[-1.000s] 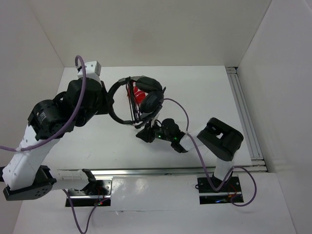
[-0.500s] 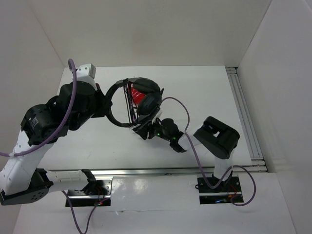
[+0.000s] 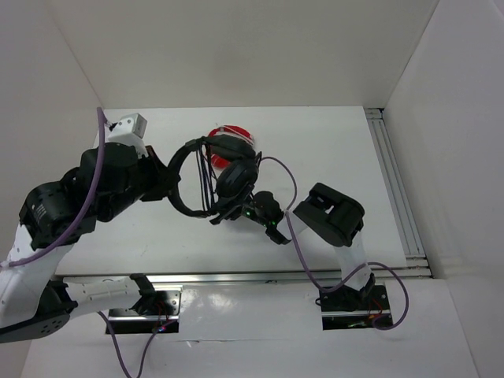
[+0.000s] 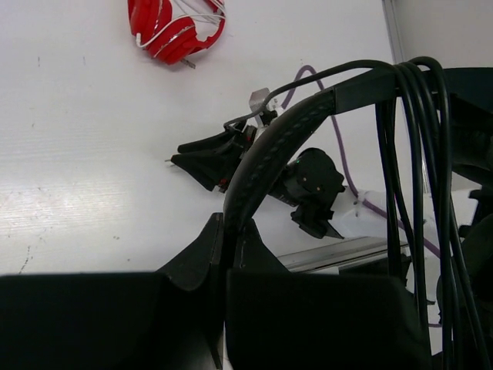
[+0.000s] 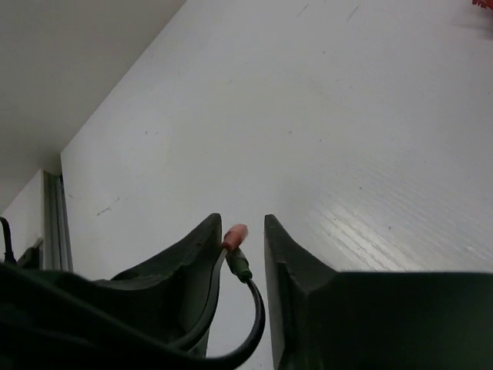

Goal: Wrap the headphones

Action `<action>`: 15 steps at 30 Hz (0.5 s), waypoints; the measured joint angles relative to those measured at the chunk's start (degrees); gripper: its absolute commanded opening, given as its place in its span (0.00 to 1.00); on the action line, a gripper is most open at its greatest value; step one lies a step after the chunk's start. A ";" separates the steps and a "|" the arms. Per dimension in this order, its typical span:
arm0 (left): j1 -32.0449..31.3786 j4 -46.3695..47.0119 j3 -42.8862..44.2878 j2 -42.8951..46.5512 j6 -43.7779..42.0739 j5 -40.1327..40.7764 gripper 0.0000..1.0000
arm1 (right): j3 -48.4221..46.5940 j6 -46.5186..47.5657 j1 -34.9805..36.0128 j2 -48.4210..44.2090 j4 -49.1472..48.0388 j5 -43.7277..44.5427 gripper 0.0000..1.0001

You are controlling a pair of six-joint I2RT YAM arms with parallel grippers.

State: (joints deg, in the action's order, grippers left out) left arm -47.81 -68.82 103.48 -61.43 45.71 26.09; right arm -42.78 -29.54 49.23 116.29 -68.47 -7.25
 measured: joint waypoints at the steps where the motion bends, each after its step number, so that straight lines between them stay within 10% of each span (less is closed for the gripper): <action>1: 0.00 0.04 0.00 0.57 0.04 -0.24 0.00 | -0.31 -0.74 0.00 0.66 -1.03 -0.17 0.31; 6: 0.00 0.07 -0.07 1.53 1.01 -0.70 0.00 | -0.85 -2.80 0.00 2.36 -2.64 -0.59 0.08; 15: 0.04 -0.70 -0.46 0.31 1.20 2.10 0.00 | 2.73 -1.95 0.20 0.17 -3.87 2.32 0.00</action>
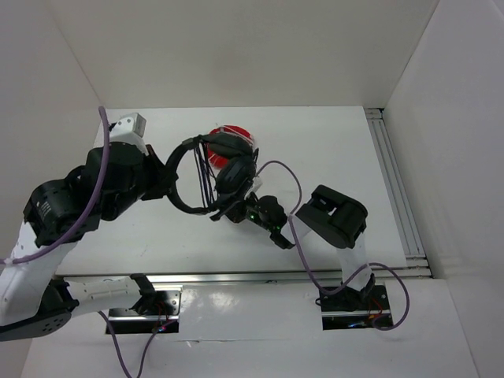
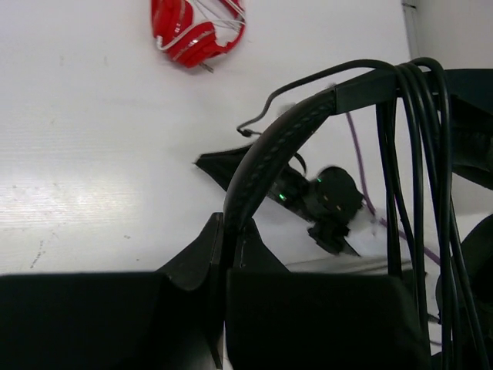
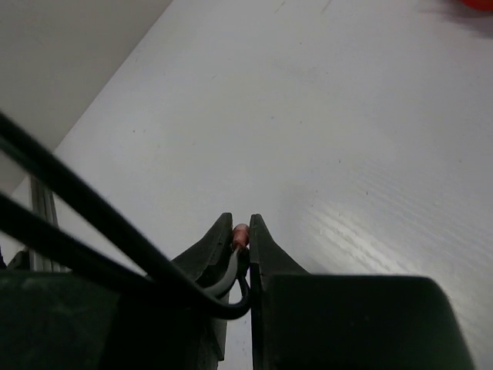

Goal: Wrap the headphones

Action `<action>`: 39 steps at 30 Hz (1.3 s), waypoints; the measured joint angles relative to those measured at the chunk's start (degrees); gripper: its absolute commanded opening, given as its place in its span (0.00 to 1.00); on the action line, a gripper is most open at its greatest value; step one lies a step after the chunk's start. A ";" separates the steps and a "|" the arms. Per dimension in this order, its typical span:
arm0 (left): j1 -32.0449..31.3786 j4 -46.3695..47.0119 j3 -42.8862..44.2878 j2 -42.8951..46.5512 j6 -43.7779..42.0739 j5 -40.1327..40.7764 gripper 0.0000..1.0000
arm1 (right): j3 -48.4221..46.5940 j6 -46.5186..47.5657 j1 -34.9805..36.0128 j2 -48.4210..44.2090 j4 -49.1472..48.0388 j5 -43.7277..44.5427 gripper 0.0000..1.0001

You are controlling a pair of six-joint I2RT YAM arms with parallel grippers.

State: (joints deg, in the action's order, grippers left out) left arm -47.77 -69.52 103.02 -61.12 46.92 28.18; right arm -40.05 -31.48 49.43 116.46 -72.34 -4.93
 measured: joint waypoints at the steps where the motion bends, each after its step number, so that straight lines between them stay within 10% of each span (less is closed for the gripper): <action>1: 0.22 -0.46 0.55 -0.61 0.04 1.09 0.00 | 1.33 0.52 0.39 -1.18 0.26 1.11 0.00; 8: 12.37 -2.12 9.01 -9.57 -0.68 4.52 0.00 | 9.29 5.97 11.87 -12.28 9.14 12.11 0.00; 18: 41.81 4.59 0.28 -19.61 -11.72 -12.15 0.00 | 7.72 7.91 40.50 -37.42 39.95 48.89 0.00; 30: 34.05 13.00 -23.82 -18.64 -14.12 -4.50 0.00 | -18.32 20.20 52.57 -39.34 76.06 69.94 0.00; 39: 22.93 18.86 -34.25 -9.86 -19.98 -5.90 0.00 | -28.20 36.41 33.29 -44.96 81.50 60.57 0.00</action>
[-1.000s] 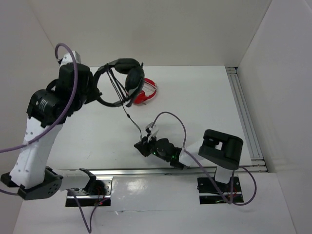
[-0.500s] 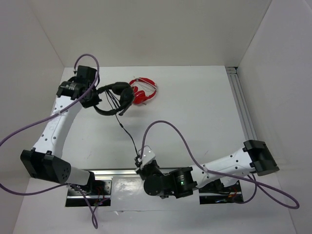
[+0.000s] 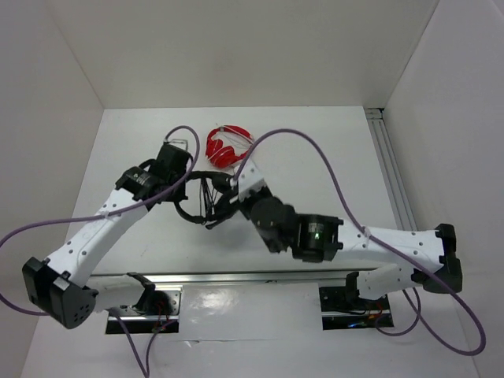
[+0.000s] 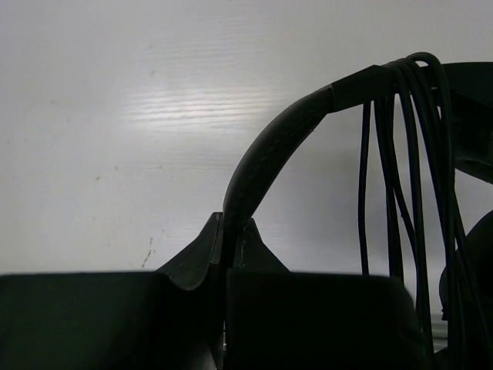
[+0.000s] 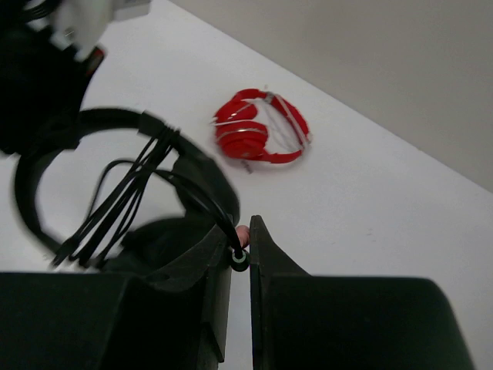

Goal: Wrap the headphones

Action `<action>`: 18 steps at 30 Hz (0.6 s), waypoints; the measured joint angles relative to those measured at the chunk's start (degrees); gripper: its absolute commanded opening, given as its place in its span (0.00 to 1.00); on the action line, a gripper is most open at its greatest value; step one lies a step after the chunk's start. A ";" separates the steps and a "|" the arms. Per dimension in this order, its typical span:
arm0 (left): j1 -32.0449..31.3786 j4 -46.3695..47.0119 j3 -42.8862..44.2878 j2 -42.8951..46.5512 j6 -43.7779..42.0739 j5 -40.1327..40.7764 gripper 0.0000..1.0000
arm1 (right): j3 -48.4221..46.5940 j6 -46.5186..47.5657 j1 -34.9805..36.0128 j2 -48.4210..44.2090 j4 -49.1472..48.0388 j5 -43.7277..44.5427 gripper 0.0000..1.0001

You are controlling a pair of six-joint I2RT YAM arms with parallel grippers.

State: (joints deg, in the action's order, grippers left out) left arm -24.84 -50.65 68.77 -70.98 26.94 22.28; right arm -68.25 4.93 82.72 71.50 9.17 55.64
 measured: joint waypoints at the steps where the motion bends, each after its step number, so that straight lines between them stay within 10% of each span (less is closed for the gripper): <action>1: -2.25 0.48 -0.48 1.40 -1.07 -0.31 0.00 | -0.70 1.16 -2.91 -0.07 0.48 -2.01 0.00; 11: -27.19 5.68 -2.03 7.98 -5.03 3.37 0.00 | -3.78 10.16 -22.88 3.13 4.57 -24.28 0.00; 18: -30.23 4.76 -1.46 15.58 -5.79 9.11 0.00 | 5.97 8.79 -34.12 1.86 3.43 -42.47 0.00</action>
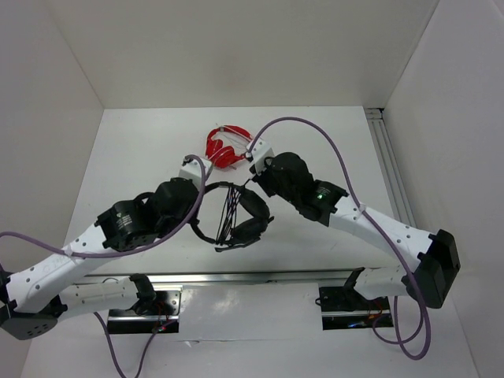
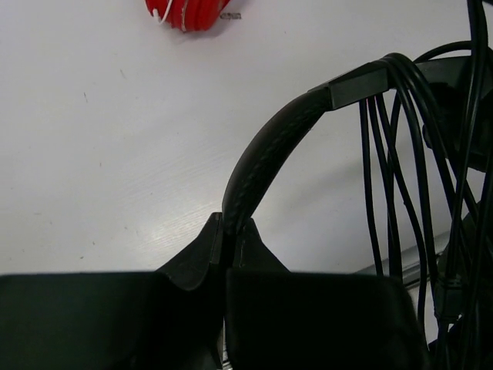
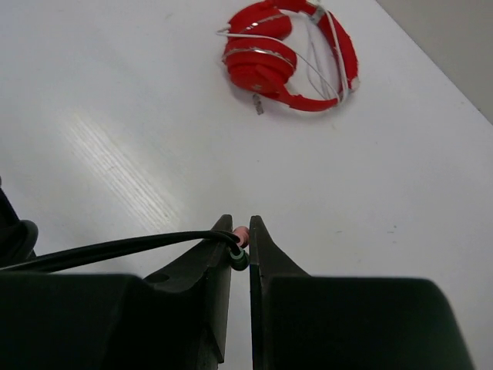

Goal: Wrap the headphones

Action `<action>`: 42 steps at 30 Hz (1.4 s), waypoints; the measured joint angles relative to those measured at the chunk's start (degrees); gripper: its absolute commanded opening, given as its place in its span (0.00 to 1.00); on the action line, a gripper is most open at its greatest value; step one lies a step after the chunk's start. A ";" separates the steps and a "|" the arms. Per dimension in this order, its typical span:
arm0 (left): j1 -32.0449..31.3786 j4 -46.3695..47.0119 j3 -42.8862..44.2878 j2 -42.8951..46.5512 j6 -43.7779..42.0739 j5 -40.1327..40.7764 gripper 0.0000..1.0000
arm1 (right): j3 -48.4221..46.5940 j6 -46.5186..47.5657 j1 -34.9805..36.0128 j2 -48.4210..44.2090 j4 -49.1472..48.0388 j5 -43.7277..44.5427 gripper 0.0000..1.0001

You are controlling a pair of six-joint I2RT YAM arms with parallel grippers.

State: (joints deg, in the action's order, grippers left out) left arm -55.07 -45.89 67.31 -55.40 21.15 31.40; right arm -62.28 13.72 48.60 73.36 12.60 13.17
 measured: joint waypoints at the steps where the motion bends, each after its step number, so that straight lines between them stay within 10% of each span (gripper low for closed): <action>1: -0.04 -0.92 0.09 -0.04 -0.04 0.24 0.00 | 0.63 -0.42 -0.48 -0.35 -0.37 -2.01 0.00; 10: -0.59 -4.55 3.87 -2.38 1.60 0.07 0.00 | 8.09 -7.04 -7.34 -2.01 -10.64 -22.47 0.04; 16: -0.66 -4.72 4.98 -6.12 3.32 -2.40 0.00 | 13.90 -12.48 -9.70 -2.40 -16.92 -28.46 0.31; 42: 18.58 -1.57 6.73 -14.64 7.32 -18.86 0.00 | 20.79 -27.26 -19.43 -3.76 -19.10 -13.16 0.83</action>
State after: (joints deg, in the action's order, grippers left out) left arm -36.49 -47.46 74.04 -70.04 28.47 12.53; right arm -41.50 -13.54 29.17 69.60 -6.50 0.01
